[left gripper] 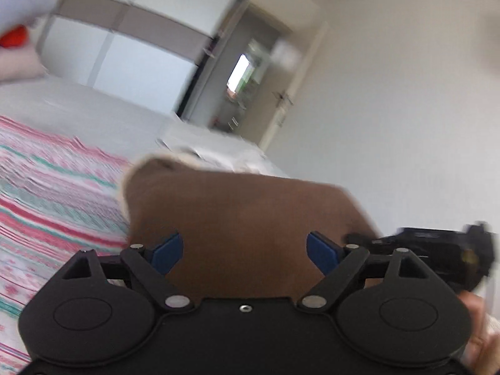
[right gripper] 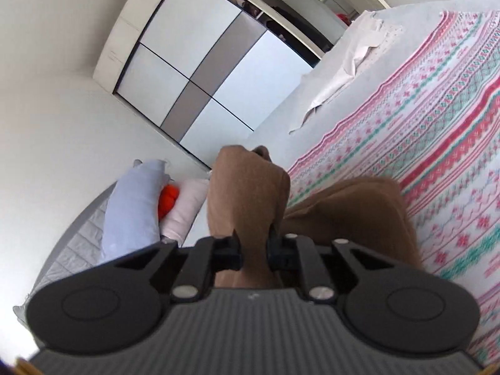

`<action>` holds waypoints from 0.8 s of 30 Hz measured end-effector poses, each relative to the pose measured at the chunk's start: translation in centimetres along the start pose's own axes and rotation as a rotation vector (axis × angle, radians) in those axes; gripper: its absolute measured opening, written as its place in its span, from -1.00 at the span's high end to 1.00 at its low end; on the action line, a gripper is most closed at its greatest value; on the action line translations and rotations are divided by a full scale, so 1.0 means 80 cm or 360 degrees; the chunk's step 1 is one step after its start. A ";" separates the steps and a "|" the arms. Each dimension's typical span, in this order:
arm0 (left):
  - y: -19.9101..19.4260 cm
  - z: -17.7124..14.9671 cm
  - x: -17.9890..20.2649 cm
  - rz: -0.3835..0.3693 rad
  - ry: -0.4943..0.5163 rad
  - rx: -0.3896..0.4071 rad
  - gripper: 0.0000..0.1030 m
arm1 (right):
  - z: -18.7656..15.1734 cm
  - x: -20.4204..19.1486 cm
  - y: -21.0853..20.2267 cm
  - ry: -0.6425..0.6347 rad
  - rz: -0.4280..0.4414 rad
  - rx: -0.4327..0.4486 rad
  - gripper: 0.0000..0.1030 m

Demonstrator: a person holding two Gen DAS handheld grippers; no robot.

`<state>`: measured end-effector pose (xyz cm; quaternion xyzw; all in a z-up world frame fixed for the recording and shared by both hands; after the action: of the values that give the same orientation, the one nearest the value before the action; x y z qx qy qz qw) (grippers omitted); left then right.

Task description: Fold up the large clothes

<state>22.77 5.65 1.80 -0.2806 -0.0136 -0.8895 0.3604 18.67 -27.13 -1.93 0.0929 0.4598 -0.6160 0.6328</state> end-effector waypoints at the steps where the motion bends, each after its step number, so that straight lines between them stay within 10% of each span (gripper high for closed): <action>1: 0.011 -0.007 -0.001 -0.0004 -0.0018 -0.0064 -0.65 | 0.000 0.020 0.011 0.0048 -0.0067 -0.0060 0.77; 5: 0.032 -0.025 0.005 0.0073 0.0071 -0.0174 -0.65 | -0.017 0.068 0.041 0.0153 -0.0167 -0.0164 0.52; 10: 0.022 -0.025 -0.001 0.0101 0.0049 -0.0117 -0.64 | -0.010 0.002 -0.018 -0.0147 -0.0300 0.0134 0.13; 15: 0.012 -0.030 0.015 0.0144 0.0172 -0.0078 -0.31 | -0.065 -0.065 -0.019 -0.0535 -0.0271 0.0197 0.14; 20: -0.010 -0.052 0.045 -0.0070 0.0273 -0.0255 -0.06 | -0.113 -0.034 0.002 -0.0873 -0.0588 0.0115 0.77; 24: -0.023 -0.104 0.072 -0.0102 0.0542 -0.0440 0.03 | -0.110 -0.001 -0.029 -0.0961 -0.0769 0.0145 0.74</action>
<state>14.15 1.53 -1.92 -0.1724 0.1607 -0.9284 0.2871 12.56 -21.57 -5.75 -0.1755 0.2339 -0.7666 0.5717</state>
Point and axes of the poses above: each gripper's, at about its wrist camera, not at the fingertips, and y roughly the way its jaws point, x to its right, z to its top, the point moved 3 cm from there along y, roughly the way its jaws point, and after that the axes turned 11 degrees about -z, right-handed, at the moved point
